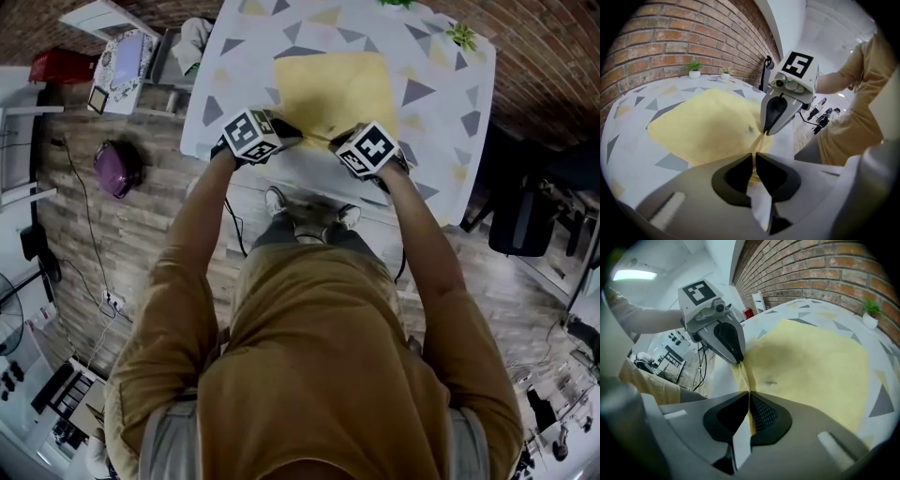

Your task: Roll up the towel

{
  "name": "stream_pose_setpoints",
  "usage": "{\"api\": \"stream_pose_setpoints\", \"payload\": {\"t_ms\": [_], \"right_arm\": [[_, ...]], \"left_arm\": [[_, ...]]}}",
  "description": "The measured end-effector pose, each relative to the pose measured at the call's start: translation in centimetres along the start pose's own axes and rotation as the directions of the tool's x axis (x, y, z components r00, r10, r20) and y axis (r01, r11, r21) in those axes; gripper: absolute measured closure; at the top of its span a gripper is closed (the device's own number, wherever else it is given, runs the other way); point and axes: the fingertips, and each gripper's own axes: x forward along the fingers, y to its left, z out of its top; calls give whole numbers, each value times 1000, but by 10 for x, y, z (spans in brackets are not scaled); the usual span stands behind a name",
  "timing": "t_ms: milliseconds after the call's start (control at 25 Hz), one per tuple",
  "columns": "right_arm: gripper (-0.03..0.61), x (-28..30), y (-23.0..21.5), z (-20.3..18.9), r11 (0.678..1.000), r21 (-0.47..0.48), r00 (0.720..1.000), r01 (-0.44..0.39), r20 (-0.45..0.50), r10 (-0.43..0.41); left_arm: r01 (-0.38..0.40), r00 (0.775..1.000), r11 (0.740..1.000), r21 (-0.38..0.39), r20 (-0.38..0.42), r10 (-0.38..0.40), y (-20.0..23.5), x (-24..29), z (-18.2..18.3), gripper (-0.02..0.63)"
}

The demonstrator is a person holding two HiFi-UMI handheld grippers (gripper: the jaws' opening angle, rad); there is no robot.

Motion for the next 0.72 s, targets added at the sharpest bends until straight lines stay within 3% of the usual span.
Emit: {"api": "stream_pose_setpoints", "payload": {"t_ms": [200, 280, 360, 520, 720], "right_arm": [[563, -6, -14, -2, 997, 79, 1000, 18, 24, -20], [562, -7, -19, -6, 995, 90, 999, 32, 18, -33], [561, -7, -21, -9, 995, 94, 999, 44, 16, -46], [560, -7, -19, -6, 995, 35, 995, 91, 22, -92], [497, -14, -15, -3, 971, -56, 969, 232, 100, -226]], "left_arm": [[15, 999, 995, -100, 53, -9, 12, -5, 7, 528], [-13, 998, 992, -129, 60, 21, 20, -7, 7, 528], [-59, 997, 993, -100, 35, 63, 25, -5, 4, 528], [-164, 986, 986, 36, -20, 165, 22, 1, -1, 528], [-245, 970, 965, 90, 27, 243, 7, -2, -1, 514]]}}
